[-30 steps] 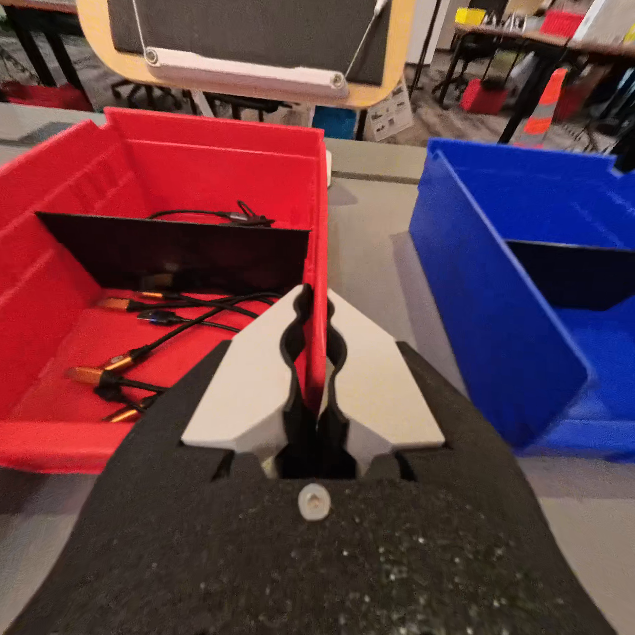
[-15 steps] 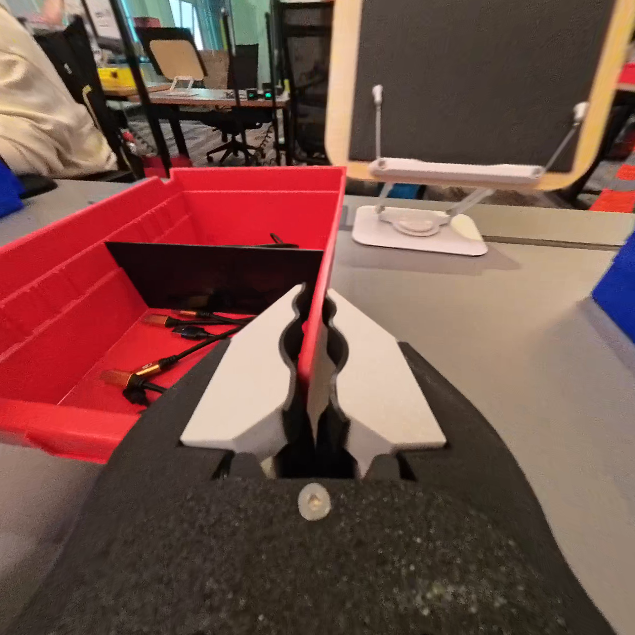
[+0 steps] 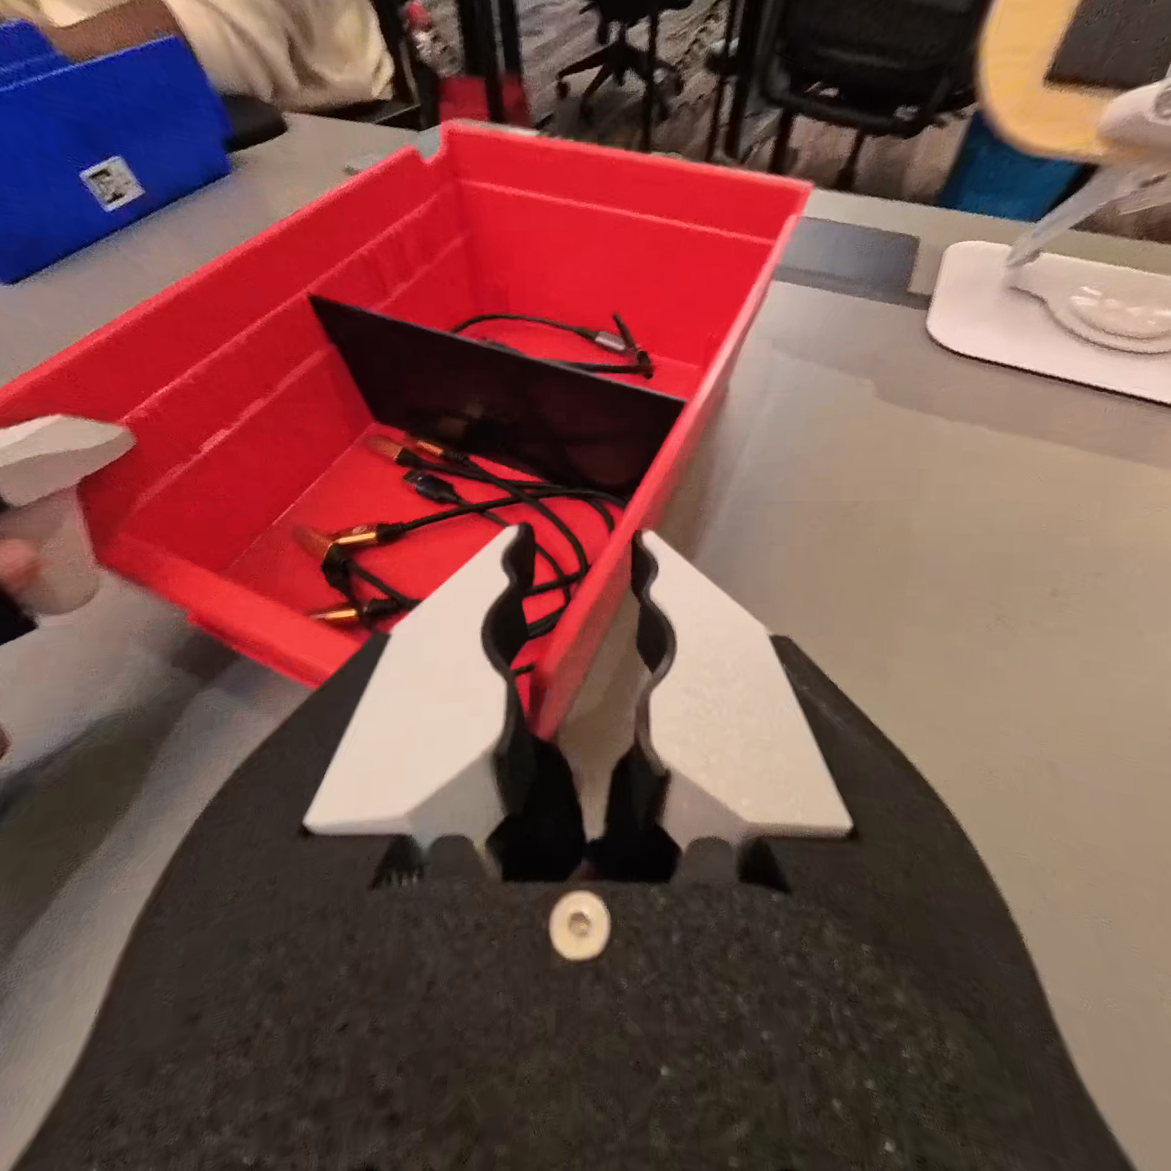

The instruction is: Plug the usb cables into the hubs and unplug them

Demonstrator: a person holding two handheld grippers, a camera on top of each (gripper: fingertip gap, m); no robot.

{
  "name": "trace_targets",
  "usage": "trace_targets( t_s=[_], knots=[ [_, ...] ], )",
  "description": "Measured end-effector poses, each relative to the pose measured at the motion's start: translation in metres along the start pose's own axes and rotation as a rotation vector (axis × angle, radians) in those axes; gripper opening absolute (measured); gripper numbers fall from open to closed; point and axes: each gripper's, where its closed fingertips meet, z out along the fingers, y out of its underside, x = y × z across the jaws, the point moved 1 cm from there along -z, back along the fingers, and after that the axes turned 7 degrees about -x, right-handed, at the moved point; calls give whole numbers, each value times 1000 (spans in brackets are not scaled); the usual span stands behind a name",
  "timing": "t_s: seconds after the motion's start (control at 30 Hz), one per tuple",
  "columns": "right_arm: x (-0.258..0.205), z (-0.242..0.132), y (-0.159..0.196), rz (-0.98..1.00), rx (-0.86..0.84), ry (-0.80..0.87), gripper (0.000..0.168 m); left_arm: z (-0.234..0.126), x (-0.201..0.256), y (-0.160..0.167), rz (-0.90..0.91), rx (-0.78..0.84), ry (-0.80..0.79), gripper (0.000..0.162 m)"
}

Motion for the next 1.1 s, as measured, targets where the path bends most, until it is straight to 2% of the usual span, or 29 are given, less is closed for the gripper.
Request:
trace_targets(
  t_s=[0.1,0.17,0.23,0.33,0.4,0.47,0.6,0.67,0.77,0.93,1.1],
  knots=[
    [-7,-35,1,-67,6,-213,29,-3,0,-3,-59,15,12,4],
    [-4,-73,2,-126,59,-367,30,-12,2,-14,-87,75,17,15],
    [23,-109,10,-195,98,-419,32,-24,4,-26,-95,140,7,24],
    [104,-149,23,-199,174,-357,32,-55,11,-47,-46,283,-75,29],
    [179,-169,38,-131,199,-251,32,-78,26,-58,-6,391,-119,28],
    [254,-190,58,-41,222,-124,36,-89,51,-54,24,421,-112,28],
    [365,-235,117,111,298,110,39,-71,123,3,76,170,42,28],
    [403,-252,127,126,299,236,37,-65,157,24,58,70,166,28],
    [434,-267,122,189,346,320,36,-64,182,22,88,114,247,27],
    [445,-252,130,253,307,317,36,-59,171,16,282,170,136,27],
    [445,-249,128,183,297,377,43,-53,163,15,192,164,198,26]
  ],
)
